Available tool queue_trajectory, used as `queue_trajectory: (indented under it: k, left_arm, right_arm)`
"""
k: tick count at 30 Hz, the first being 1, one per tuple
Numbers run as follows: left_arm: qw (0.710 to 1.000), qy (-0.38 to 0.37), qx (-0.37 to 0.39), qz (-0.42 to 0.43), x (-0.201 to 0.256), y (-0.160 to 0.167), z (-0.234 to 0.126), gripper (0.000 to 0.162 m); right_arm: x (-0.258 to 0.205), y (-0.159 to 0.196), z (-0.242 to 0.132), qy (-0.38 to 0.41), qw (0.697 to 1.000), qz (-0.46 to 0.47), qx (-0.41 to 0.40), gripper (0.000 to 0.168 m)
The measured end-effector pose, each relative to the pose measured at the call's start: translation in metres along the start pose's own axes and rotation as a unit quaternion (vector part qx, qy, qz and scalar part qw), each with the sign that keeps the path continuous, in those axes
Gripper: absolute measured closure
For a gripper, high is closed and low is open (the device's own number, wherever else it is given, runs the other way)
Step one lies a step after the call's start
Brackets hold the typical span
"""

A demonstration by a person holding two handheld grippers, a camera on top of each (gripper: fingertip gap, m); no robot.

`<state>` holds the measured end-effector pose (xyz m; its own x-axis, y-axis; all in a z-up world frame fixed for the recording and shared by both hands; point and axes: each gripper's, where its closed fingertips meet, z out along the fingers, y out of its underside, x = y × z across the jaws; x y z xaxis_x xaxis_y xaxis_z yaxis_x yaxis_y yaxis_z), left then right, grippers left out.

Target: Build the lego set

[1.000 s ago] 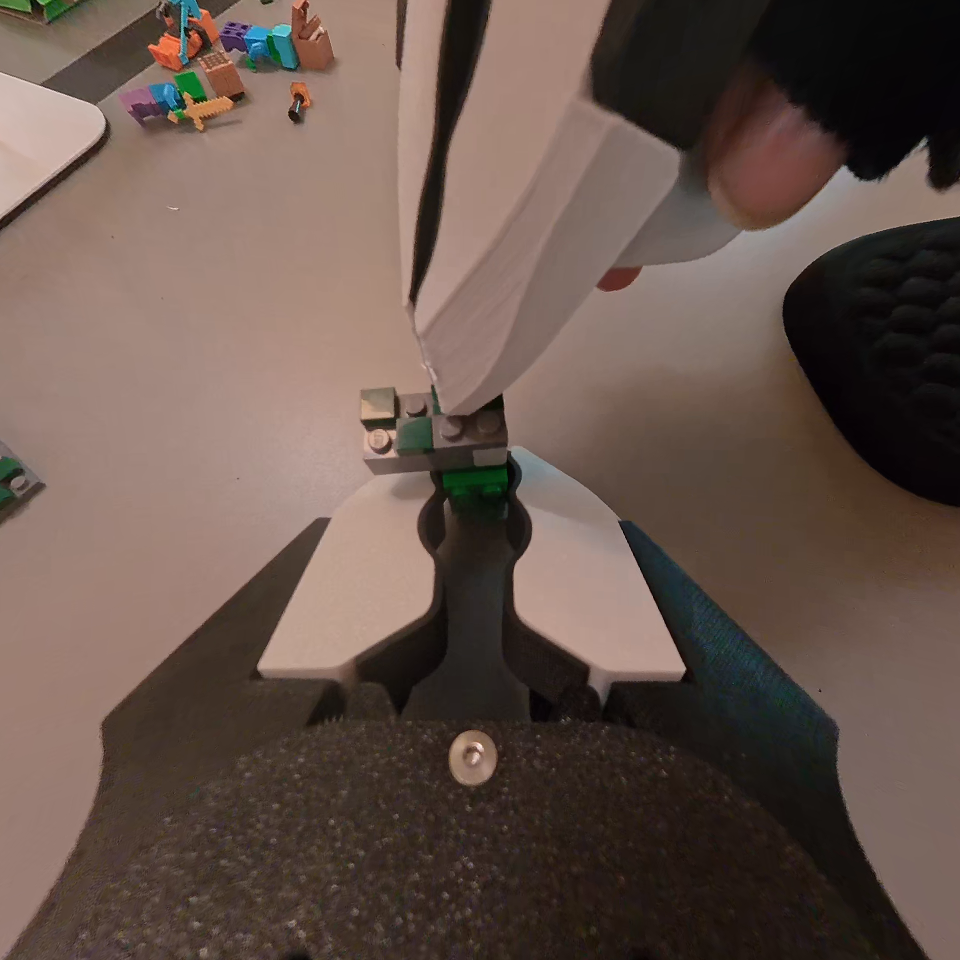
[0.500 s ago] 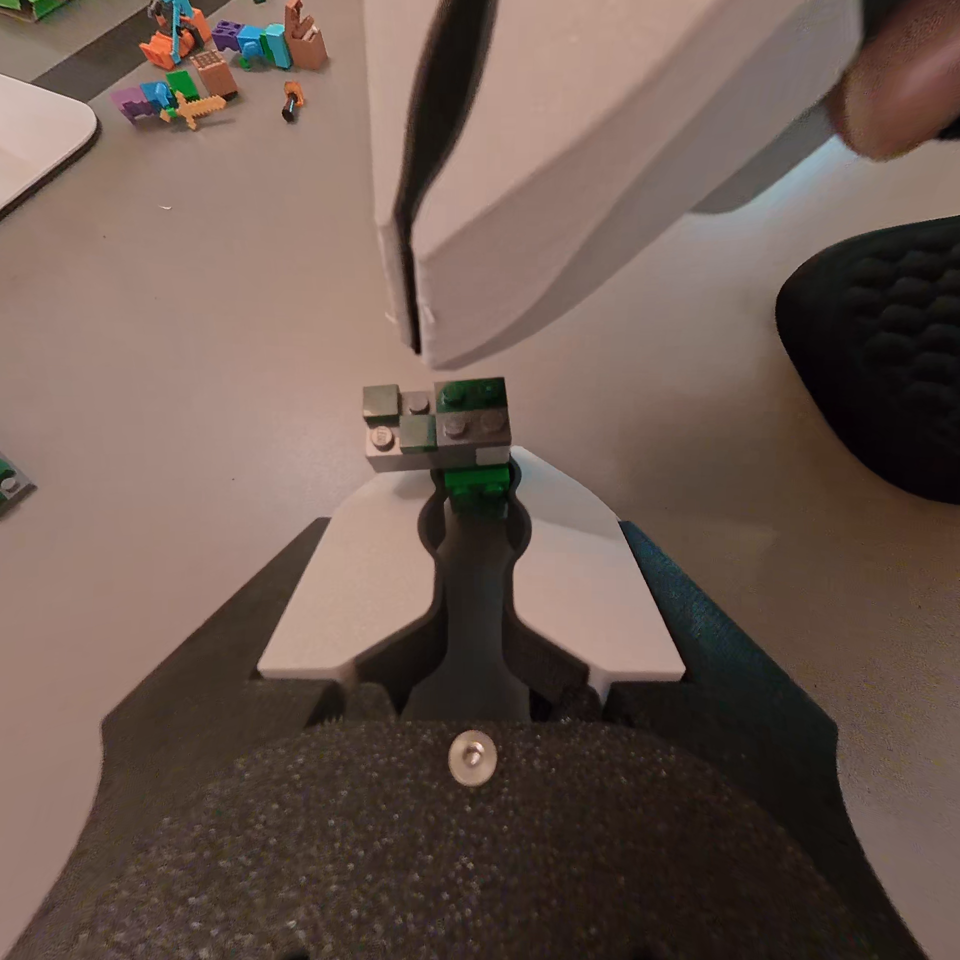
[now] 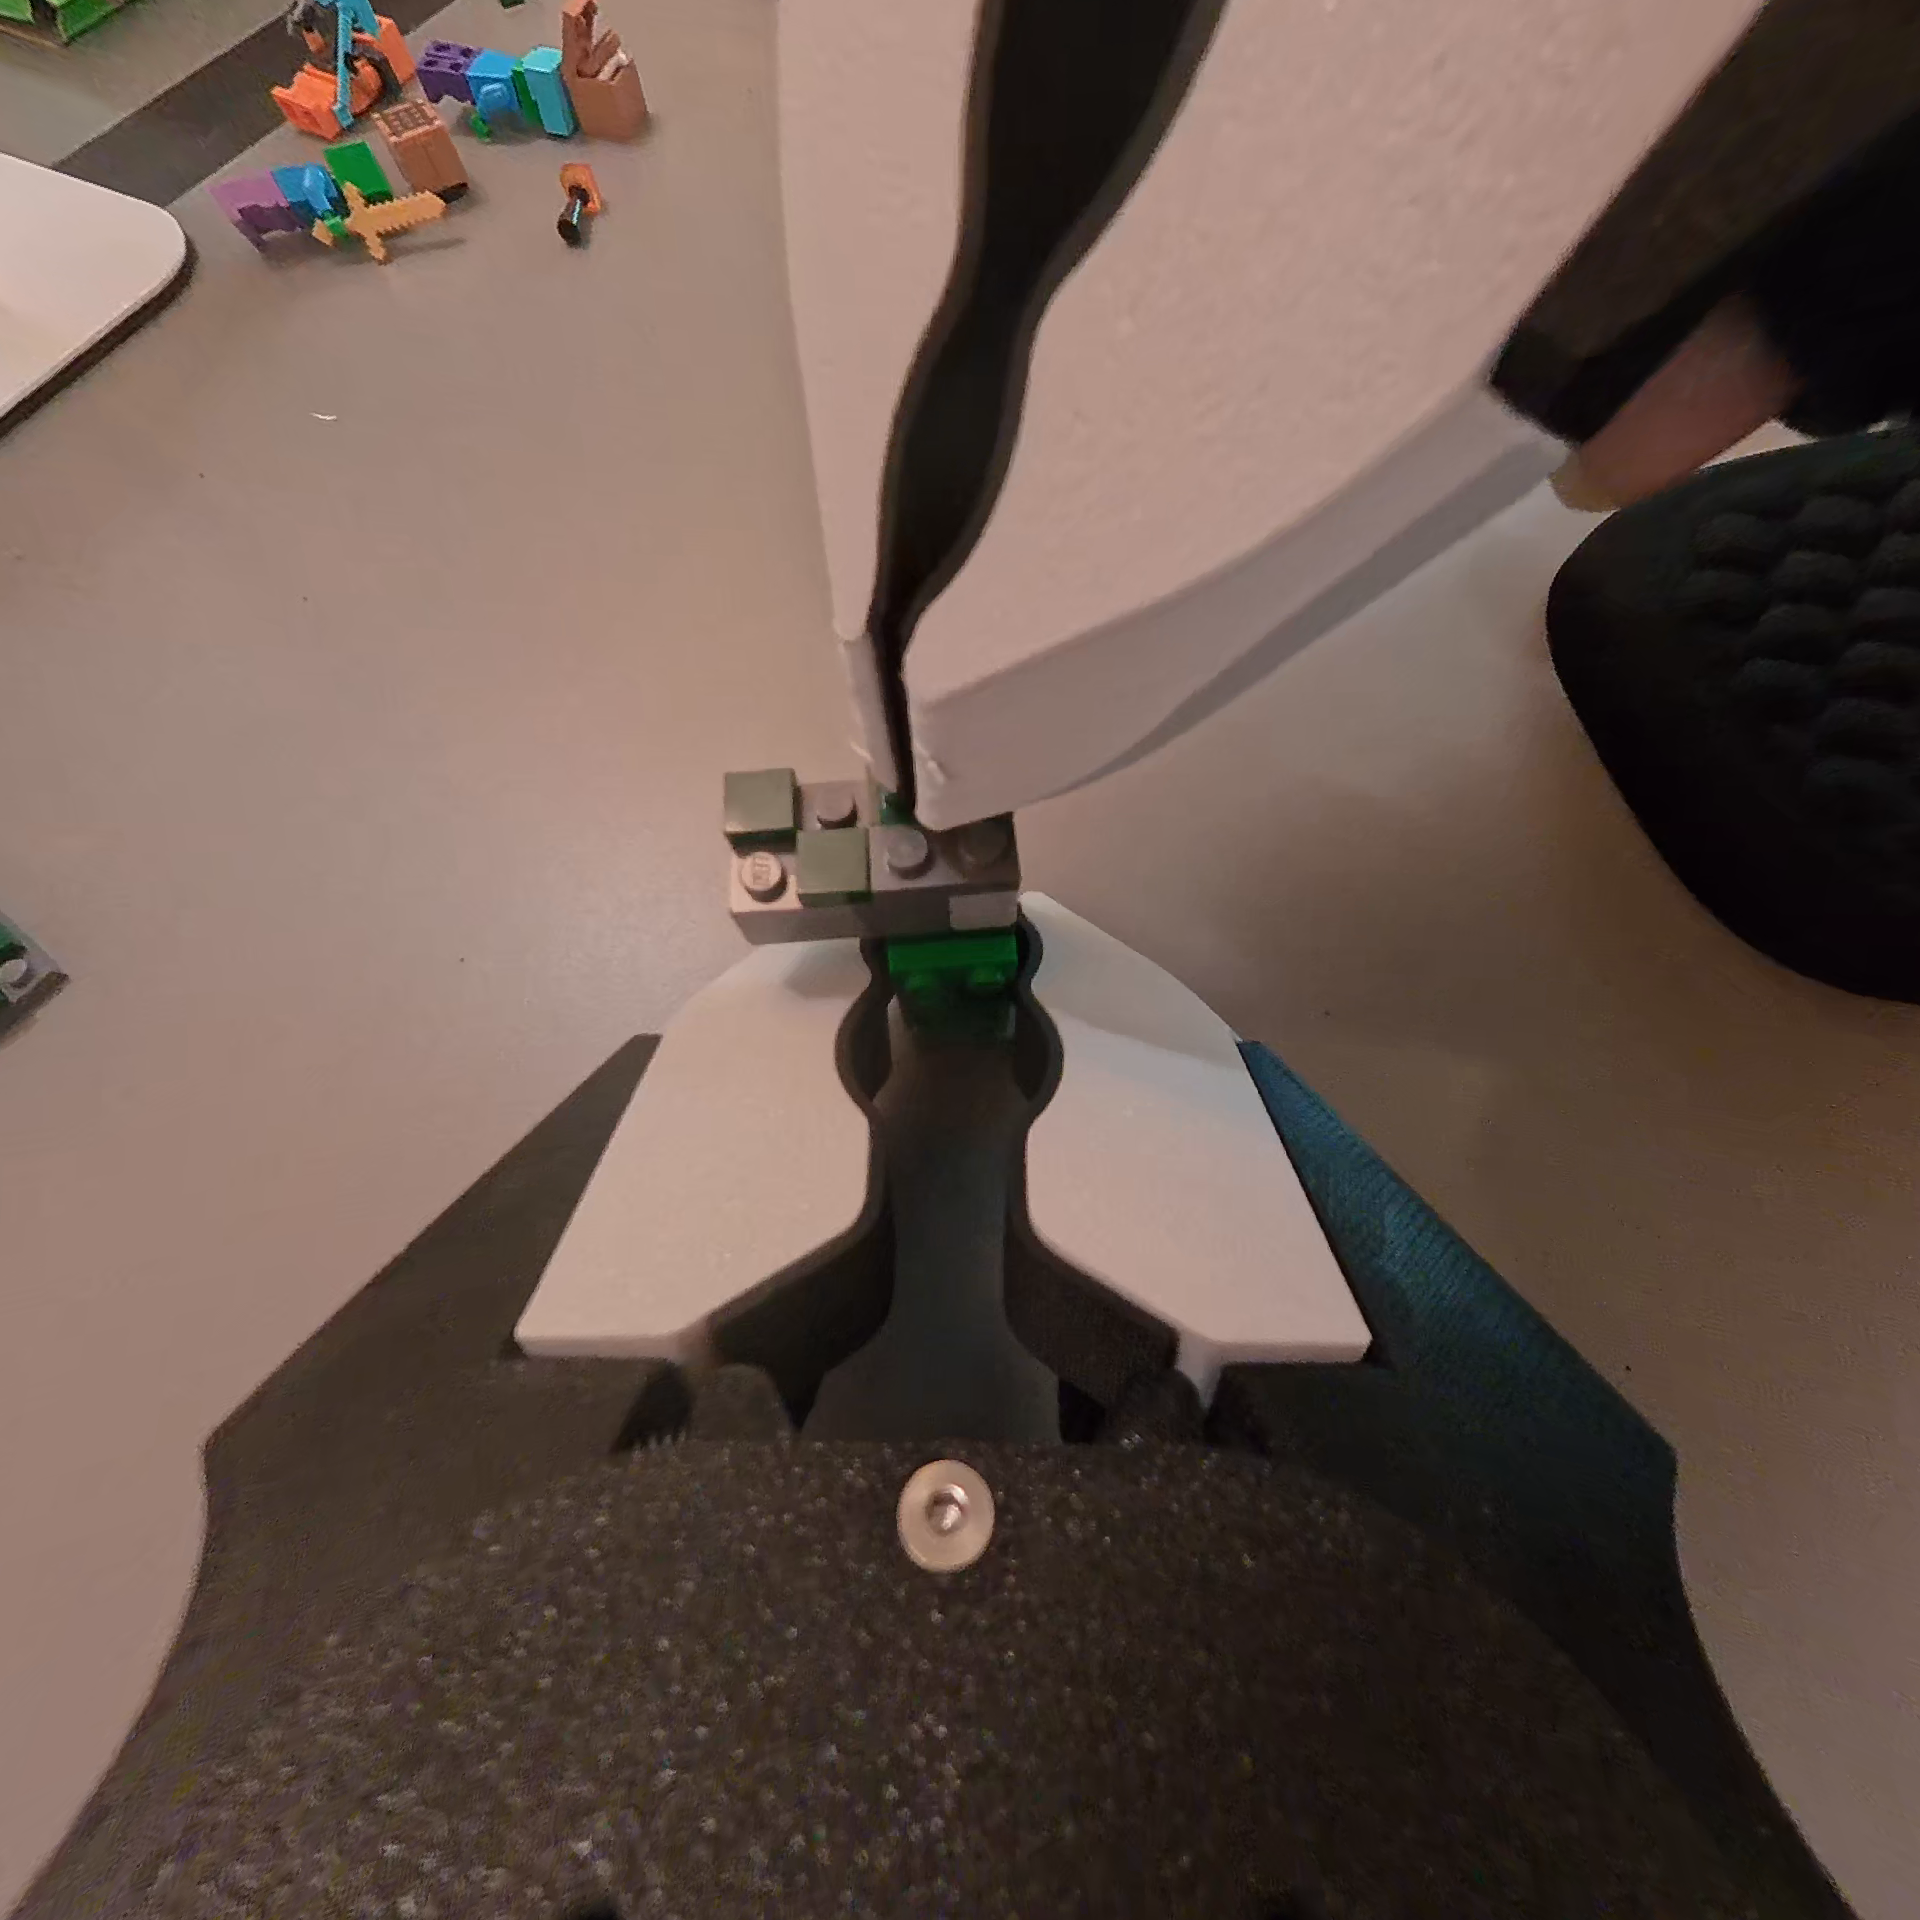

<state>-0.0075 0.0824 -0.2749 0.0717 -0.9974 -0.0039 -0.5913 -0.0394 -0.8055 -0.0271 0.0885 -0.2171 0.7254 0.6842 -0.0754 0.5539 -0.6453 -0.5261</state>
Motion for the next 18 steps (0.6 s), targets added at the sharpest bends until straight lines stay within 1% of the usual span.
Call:
queue_trajectory:
  k: [1,7,12,16,18]
  left_arm:
    - [1.0,0.0,0.0,0.0,0.0,0.0,0.0,0.143]
    - [1.0,-0.003,0.0,0.003,0.0,0.0,0.0,0.143]
    - [1.0,-0.002,-0.001,0.003,0.0001,0.0001,0.0001,0.142]
    - [1.0,-0.001,0.0,0.001,-0.0001,0.0,-0.0002,0.142]
    - [1.0,0.0,0.0,0.0,-0.0001,0.0001,-0.0003,0.143]
  right_arm:
    - [0.0001,0.0002,0.0,0.003,1.0,-0.003,-0.003,0.168]
    - [-0.0007,0.0019,0.0,0.01,0.999,-0.019,-0.026,0.168]
    - [-0.001,0.0034,-0.0004,0.014,0.999,-0.021,-0.029,0.168]
    - [-0.0009,0.0016,0.0001,0.014,1.0,-0.015,-0.013,0.168]
    - [-0.0018,-0.0001,-0.0008,0.001,1.0,0.0,0.006,0.168]
